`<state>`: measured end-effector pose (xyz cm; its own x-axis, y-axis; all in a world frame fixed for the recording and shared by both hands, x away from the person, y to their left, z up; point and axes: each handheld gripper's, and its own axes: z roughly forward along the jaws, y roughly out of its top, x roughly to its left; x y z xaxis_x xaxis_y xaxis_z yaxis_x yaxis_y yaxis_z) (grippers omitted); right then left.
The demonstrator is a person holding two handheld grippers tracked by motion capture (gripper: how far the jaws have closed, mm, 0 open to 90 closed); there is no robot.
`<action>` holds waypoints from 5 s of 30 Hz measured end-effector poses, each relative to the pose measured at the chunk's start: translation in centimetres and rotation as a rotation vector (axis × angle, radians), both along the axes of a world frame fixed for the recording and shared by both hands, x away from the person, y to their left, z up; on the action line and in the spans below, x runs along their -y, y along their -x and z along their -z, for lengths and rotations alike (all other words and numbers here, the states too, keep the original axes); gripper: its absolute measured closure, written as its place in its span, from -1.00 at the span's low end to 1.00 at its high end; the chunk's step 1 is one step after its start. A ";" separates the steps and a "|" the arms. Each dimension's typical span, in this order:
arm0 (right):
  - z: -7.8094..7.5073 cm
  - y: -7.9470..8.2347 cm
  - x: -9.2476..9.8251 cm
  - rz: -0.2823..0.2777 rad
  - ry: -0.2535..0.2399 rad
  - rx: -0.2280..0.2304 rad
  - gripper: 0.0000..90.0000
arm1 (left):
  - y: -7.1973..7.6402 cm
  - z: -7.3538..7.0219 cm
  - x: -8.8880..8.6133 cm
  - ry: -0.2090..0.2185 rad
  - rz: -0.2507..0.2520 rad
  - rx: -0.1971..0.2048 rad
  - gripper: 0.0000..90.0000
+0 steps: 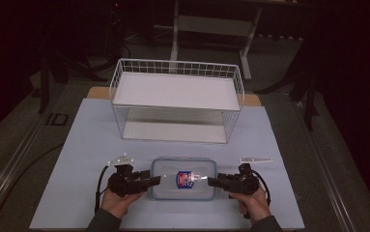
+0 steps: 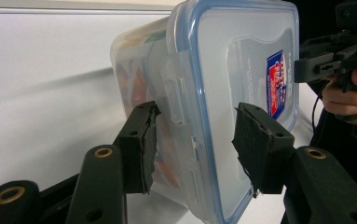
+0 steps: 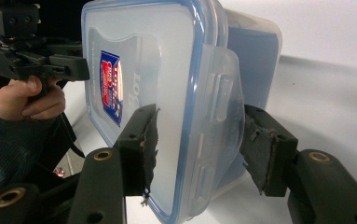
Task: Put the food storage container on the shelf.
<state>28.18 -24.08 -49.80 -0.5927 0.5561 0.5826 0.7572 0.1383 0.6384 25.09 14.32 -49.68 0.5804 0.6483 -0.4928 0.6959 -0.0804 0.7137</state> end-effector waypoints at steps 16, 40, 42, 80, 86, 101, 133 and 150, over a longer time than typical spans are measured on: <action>-0.4 0.1 0.2 0.023 -0.025 0.017 0.08 | 0.2 -0.3 0.1 -0.001 -0.003 0.012 0.13; -1.9 0.4 -0.6 0.022 -0.035 0.133 0.08 | 0.3 -1.9 -0.7 0.006 -0.014 0.102 0.13; -2.0 0.4 -0.7 0.023 -0.037 0.140 0.08 | 0.3 -2.0 -0.8 0.007 -0.016 0.106 0.13; -6.3 -0.5 -2.5 0.008 -0.057 0.265 0.08 | 0.1 -6.3 -2.6 0.005 -0.031 0.208 0.14; -7.6 -1.0 -2.5 0.010 -0.062 0.291 0.08 | -0.2 -7.4 -2.6 0.010 -0.035 0.227 0.14; -10.1 -1.9 -2.9 0.021 -0.072 0.352 0.08 | -1.2 -9.2 -3.0 0.031 -0.044 0.257 0.14; -14.5 -4.4 -3.8 0.044 -0.101 0.445 0.08 | -4.5 -14.5 -4.0 0.056 -0.059 0.374 0.15; -17.4 -7.4 -4.2 0.072 -0.124 0.501 0.08 | -8.1 -17.1 -4.4 0.092 -0.074 0.402 0.15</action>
